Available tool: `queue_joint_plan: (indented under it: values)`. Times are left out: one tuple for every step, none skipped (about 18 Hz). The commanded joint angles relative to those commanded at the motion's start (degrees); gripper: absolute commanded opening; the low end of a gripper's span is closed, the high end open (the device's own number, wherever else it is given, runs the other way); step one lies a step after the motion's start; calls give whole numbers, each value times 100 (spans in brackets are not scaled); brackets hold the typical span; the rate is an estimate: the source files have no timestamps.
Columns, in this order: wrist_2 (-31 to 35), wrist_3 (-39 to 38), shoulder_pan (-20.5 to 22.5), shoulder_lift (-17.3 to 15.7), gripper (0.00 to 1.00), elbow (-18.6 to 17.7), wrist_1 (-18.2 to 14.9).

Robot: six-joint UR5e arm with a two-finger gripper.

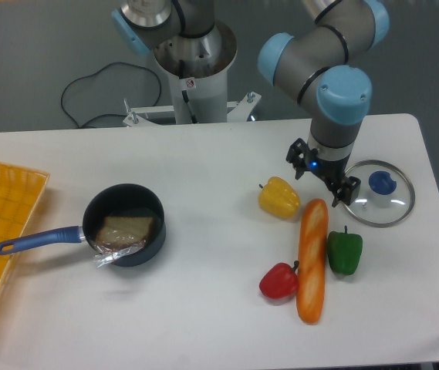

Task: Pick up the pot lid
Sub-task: 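Move the open gripper past the yellow pepper toward the glass lid, then lower the gripper over the blue knob of the glass lid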

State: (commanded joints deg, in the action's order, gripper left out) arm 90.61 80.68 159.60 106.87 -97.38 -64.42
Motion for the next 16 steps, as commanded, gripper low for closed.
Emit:
queue_joint_plan:
  values:
    - [0,-9,44,0,100,-9,0]
    - [0,-35,79,9,100,-9,0]
    - [0,-44,97,9,100,-9,0]
    - [9,-53,97,9,100,-9,9]
    - [18,-79,106,18,100,0,17]
    - [18,-97,132,26,100,9,26]
    - [26,-88,158,35,100,9,26]
    - [70,-70,202,35,100,17,35]
    - [96,-44,237,44,100,78,35]
    - [97,-27,325,53,100,140,26]
    - [88,0,387,70,100,201,35]
    - [88,70,431,105,100,245,35]
    - [88,140,466,149,100,289,26]
    - [88,193,484,176,100,325,35]
    - [88,272,519,211,100,360,35]
    - [88,359,554,255,100,404,35]
